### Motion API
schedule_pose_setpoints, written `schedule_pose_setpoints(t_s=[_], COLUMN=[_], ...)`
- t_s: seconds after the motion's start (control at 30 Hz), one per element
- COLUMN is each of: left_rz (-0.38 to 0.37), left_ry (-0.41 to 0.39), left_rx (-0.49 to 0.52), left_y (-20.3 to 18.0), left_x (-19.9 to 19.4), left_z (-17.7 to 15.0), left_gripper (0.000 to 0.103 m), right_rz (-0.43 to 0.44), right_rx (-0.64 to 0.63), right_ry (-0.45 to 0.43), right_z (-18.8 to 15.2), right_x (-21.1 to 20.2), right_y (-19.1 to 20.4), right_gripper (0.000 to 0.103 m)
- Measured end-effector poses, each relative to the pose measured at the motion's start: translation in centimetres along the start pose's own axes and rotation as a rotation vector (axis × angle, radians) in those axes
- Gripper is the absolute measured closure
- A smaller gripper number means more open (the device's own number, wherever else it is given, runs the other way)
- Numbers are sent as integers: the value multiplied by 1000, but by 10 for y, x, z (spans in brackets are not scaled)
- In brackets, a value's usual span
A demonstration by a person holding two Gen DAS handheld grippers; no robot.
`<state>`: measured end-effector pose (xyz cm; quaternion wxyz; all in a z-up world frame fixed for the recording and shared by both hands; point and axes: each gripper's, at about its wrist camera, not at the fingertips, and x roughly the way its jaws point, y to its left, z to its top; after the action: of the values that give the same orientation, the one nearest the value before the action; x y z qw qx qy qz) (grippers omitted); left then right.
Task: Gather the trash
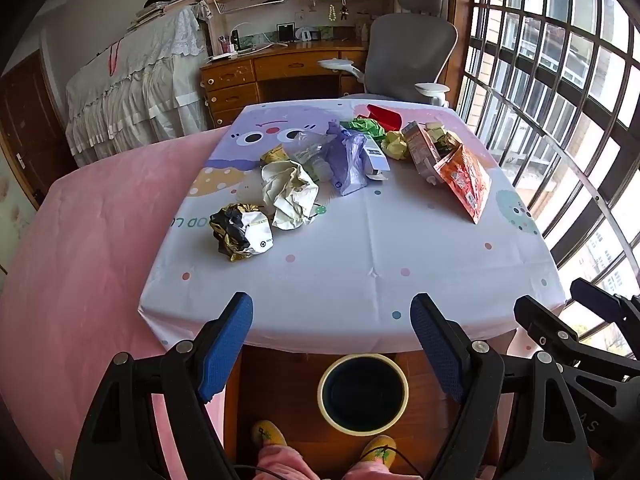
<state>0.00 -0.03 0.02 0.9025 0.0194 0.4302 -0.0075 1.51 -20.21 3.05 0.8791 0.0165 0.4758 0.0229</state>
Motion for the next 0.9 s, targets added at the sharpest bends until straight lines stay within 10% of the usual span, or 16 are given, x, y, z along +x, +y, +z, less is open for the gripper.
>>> schedule_pose_setpoints(t_s=[0.9], left_rz=[-20], left_ry=[17], left_rx=[-11], left_y=[1], left_x=[5], left_z=[-4], left_gripper=[20], right_rz=[-2], right_rx=[-6], right_ry=[-2], right_z=[0], right_x=[-2], right_y=[2], right_gripper=[33])
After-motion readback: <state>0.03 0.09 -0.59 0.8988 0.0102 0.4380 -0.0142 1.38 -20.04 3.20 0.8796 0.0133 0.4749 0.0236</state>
